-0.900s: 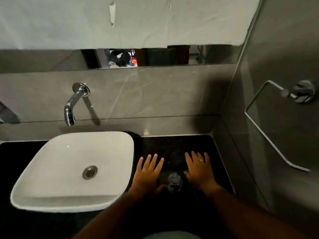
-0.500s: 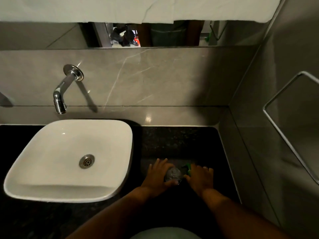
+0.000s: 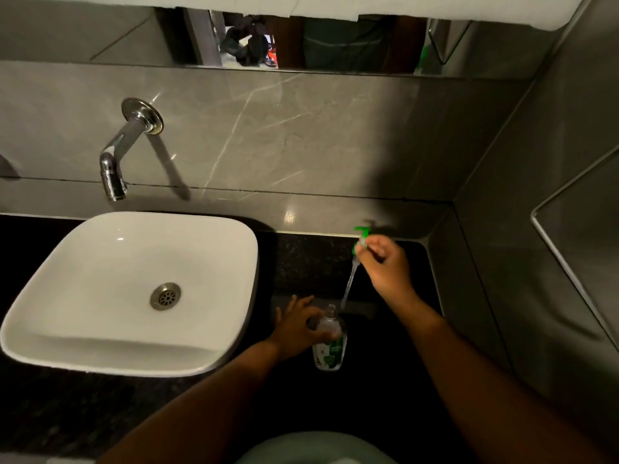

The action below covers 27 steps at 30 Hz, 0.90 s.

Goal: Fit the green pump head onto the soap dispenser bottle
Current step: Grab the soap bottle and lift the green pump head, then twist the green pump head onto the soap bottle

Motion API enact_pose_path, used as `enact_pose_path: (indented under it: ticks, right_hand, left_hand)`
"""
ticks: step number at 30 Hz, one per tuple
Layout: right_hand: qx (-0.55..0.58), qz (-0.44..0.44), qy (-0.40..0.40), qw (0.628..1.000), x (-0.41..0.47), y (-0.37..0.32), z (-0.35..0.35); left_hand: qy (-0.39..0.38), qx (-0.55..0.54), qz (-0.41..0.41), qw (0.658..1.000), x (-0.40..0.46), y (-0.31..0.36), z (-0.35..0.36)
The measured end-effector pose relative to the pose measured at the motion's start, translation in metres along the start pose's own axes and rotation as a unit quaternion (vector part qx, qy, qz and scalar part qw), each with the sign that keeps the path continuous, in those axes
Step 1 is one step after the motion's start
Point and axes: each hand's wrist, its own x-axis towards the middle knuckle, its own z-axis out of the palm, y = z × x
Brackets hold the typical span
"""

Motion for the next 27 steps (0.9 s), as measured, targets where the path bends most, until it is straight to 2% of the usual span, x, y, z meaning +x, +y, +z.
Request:
enact_pose_path:
  ticks: [3, 6, 10, 16, 20, 21, 25, 27]
  right_hand:
    - [0.013, -0.046, -0.016, 0.999, 0.004, -0.015, 0.006]
    - [-0.022, -0.062, -0.027, 0.997, -0.005, -0.011, 0.012]
    - [-0.068, -0.04, -0.05, 0.996, -0.029, 0.012, 0.017]
    - [-0.136, 0.051, -0.129, 0.981, -0.078, 0.048, 0.022]
    - [-0.208, 0.066, -0.125, 0.968, -0.085, 0.048, 0.017]
    - [-0.204, 0.066, -0.132, 0.968, -0.085, 0.046, 0.016]
    - [-0.036, 0.086, -0.154, 0.984, -0.086, 0.042, 0.016]
    - [-0.056, 0.1, -0.126, 0.985, -0.084, 0.04, 0.019]
  left_hand:
    - [-0.005, -0.004, 0.001, 1.0, -0.002, 0.002, 0.001]
    - [0.0, 0.0, 0.001, 1.0, -0.003, 0.001, 0.003]
    - [0.012, 0.009, 0.014, 1.0, -0.003, -0.004, 0.006]
    - [0.061, 0.037, 0.02, 0.997, -0.002, -0.008, 0.017]
    - [0.074, 0.046, 0.021, 0.996, -0.004, -0.012, 0.021]
    - [0.076, 0.051, 0.02, 0.996, -0.003, -0.012, 0.021]
    - [0.072, 0.045, 0.009, 0.996, -0.004, -0.01, 0.023]
    - [0.071, 0.043, 0.009, 0.996, -0.004, -0.01, 0.022]
